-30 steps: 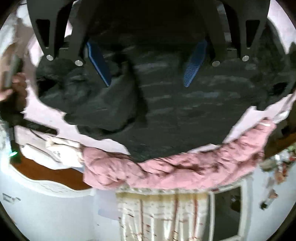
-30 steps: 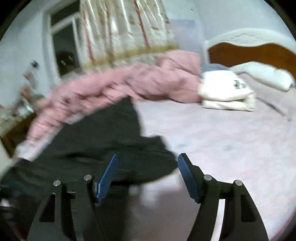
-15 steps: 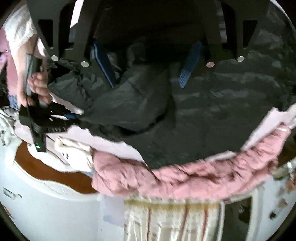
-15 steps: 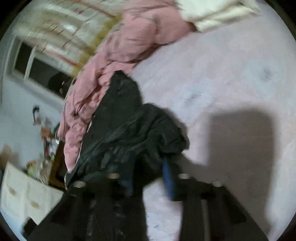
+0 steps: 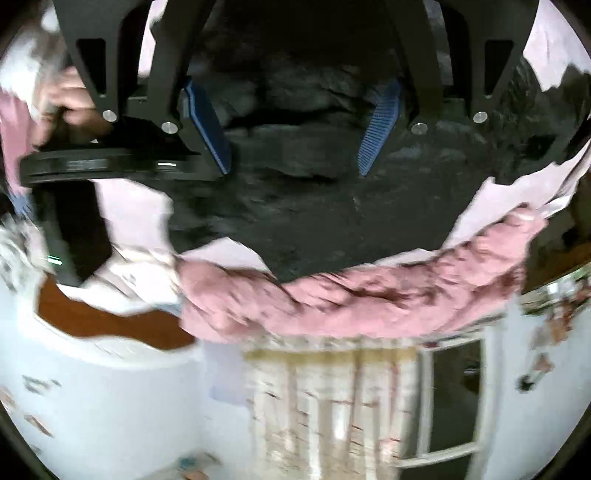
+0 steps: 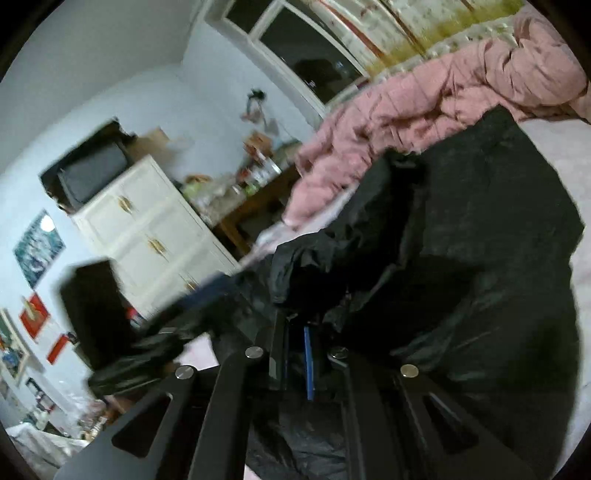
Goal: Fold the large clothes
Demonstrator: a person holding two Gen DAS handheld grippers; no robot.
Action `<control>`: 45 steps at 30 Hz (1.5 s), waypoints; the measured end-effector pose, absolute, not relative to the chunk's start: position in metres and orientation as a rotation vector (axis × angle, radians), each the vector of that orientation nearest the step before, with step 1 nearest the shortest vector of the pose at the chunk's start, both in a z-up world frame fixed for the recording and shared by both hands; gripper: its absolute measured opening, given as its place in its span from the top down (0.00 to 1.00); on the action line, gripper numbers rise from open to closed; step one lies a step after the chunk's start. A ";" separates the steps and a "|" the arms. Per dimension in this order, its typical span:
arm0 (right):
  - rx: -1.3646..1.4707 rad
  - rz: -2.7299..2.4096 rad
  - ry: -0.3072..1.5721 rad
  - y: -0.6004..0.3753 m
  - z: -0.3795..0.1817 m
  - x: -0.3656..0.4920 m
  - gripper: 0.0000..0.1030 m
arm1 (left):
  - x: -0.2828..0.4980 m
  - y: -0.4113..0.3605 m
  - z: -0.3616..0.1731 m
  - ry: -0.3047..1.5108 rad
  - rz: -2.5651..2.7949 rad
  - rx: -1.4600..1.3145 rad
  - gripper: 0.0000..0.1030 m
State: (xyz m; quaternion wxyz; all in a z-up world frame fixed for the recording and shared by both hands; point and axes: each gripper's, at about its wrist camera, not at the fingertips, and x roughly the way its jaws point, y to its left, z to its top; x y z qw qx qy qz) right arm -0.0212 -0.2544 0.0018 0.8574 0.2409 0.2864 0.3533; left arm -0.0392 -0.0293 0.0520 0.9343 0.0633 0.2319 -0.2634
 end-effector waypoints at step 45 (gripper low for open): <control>0.205 0.326 0.459 -0.222 -0.020 -0.053 0.56 | 0.050 -0.122 0.035 0.919 -0.757 0.084 0.94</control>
